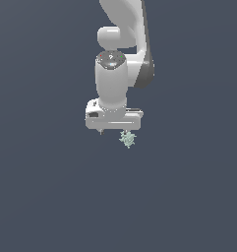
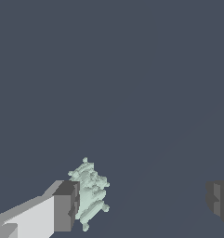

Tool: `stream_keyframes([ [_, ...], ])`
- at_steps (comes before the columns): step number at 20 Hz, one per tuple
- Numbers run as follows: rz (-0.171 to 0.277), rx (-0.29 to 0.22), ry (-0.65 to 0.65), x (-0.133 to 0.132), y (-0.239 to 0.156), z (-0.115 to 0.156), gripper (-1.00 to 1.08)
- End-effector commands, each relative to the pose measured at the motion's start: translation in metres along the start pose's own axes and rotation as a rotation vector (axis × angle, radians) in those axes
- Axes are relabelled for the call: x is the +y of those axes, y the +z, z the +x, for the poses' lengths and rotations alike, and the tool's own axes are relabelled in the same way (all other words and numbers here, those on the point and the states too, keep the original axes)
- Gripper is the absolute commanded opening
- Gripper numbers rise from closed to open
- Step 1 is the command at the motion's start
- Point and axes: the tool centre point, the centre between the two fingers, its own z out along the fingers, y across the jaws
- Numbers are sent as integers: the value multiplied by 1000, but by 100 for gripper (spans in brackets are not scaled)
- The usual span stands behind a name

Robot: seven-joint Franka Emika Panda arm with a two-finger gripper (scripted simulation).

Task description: Pick up the object and move it to a goal position.

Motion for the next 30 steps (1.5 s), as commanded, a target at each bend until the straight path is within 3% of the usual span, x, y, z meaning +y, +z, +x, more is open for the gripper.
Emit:
stream_keyframes([
  [1, 0, 0, -8, -1, 1, -1, 100],
  [11, -1, -9, -148, -13, 17, -13, 100],
  [30, 13, -34, -662, -59, 71, -64, 100],
])
